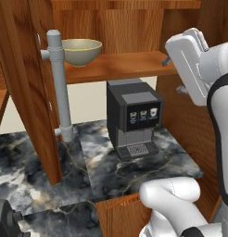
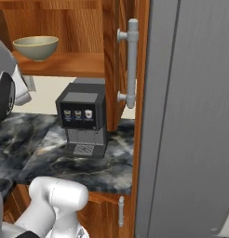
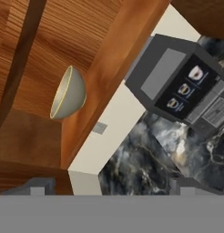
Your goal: Pick up the bowls from the cabinet and place each bowl in front of a stool on the dining counter.
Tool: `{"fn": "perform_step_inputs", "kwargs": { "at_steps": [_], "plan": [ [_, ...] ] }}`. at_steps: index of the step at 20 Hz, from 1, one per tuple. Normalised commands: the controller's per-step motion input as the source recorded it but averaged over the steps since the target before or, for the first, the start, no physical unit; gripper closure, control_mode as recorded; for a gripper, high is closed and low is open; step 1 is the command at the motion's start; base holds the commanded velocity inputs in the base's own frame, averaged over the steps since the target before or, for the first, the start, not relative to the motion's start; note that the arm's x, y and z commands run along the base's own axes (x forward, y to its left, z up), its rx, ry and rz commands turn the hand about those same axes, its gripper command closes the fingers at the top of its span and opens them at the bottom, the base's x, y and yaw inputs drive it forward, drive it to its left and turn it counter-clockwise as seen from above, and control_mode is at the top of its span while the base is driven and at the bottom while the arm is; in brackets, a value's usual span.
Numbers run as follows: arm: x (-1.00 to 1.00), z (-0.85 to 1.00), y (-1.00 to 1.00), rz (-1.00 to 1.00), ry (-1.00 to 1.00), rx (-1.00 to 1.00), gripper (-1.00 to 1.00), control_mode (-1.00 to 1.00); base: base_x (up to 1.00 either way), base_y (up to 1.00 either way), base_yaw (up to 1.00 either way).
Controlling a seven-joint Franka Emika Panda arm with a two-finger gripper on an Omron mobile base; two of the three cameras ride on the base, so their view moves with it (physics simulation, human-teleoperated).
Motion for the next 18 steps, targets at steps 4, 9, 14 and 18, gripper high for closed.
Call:
{"fn": "perform_step_inputs", "kwargs": {
  "at_steps": [4, 9, 14, 18],
  "plan": [
    [0.25, 0.11, 0.12, 0.00, 0.02, 0.00, -1.00, -1.00, 0.00, 0.00, 0.00],
    [0.22, 0.07, 0.21, 0.00, 0.03, 0.00, -1.00, -1.00, 0.00, 0.00, 0.00],
    [0.40, -0.01, 0.26, 0.00, 0.00, 0.00, -1.00, -1.00, 0.00, 0.00, 0.00],
    [0.58, -0.16, 0.33, 0.00, -0.01, 0.00, -1.00, -1.00, 0.00, 0.00, 0.00]
  ]
}}
